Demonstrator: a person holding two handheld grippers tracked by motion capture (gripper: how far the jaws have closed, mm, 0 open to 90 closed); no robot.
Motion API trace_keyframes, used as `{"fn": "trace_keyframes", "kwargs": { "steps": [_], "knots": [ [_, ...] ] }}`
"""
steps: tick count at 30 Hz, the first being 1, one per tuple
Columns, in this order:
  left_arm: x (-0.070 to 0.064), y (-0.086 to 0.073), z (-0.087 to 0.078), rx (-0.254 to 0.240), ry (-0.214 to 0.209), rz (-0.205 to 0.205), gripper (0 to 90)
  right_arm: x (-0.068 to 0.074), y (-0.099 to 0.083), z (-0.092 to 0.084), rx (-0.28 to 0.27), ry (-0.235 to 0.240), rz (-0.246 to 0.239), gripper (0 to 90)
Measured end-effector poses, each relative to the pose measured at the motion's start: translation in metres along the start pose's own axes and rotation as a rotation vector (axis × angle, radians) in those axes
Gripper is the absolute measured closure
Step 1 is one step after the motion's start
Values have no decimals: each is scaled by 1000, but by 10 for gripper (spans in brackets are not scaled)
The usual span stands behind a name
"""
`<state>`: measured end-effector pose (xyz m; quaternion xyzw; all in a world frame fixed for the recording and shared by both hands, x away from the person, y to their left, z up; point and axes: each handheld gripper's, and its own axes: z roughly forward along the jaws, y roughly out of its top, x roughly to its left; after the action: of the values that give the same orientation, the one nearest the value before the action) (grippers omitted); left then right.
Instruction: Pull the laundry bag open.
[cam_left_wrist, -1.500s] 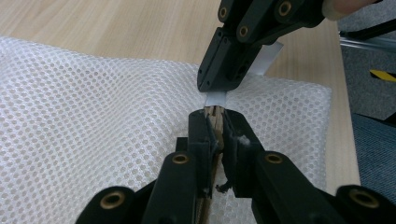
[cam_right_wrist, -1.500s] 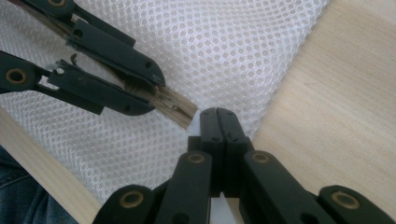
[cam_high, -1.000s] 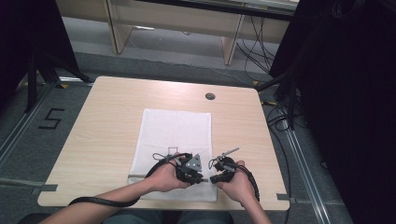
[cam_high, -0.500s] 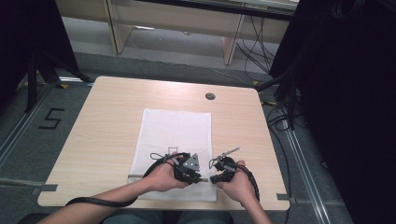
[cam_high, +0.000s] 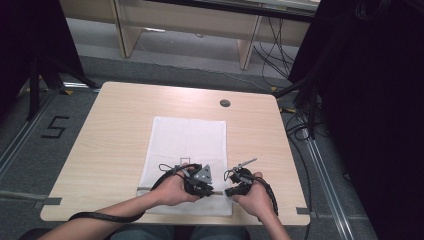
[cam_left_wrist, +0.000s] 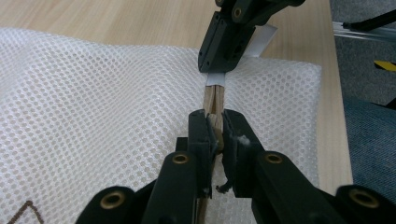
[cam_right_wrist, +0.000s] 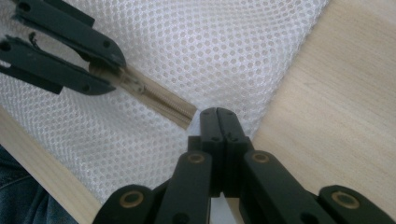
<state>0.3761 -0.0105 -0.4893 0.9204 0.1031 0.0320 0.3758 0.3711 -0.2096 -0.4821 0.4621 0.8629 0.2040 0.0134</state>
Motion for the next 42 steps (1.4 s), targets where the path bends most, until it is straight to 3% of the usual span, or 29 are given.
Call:
{"fn": "trace_keyframes", "kwargs": {
  "steps": [2,3,5,15,17,19,20,21,23,24,25,27,28,29,34,35,38,41,42],
  "knots": [
    [2,-1,-2,1,3,10,821,-1,0,1,-10,6,-16,900],
    [2,-1,-2,-3,-7,-7,821,1,0,0,8,7,23,900],
    [2,-2,-3,4,2,-3,821,-2,0,1,-8,3,-21,900],
    [1,-3,-6,-1,-1,-8,821,0,0,0,0,4,12,900],
    [1,-2,-7,8,8,18,821,0,0,0,2,3,11,900],
    [1,-2,-9,11,7,10,820,0,0,0,-5,3,10,900],
    [1,-2,-10,7,11,22,821,-2,0,1,-8,3,-19,900],
    [2,-2,-11,11,4,14,821,1,0,0,0,2,28,900],
    [3,-4,-13,13,6,2,821,0,0,0,2,-1,13,900],
    [3,-4,-14,11,13,24,821,-3,0,1,-16,6,-30,900],
    [3,-5,-14,4,2,-4,820,0,0,0,2,0,13,900],
    [4,-4,-14,15,7,17,821,3,0,-1,16,14,48,900],
    [3,-4,-14,11,8,21,821,3,0,-1,16,14,48,900],
    [3,-4,-14,11,7,22,820,0,0,0,0,1,17,900],
    [4,-5,-14,13,3,10,820,-1,0,0,2,10,15,900],
    [3,-5,-14,7,-1,4,820,-2,0,0,-12,12,-3,900],
    [4,-6,-15,11,2,-1,820,0,0,0,0,1,15,900],
    [5,-7,-19,6,2,-4,820,-1,0,0,-7,4,-13,900],
    [5,-8,-20,6,4,-2,821,0,0,0,2,1,6,900]
  ]
}}
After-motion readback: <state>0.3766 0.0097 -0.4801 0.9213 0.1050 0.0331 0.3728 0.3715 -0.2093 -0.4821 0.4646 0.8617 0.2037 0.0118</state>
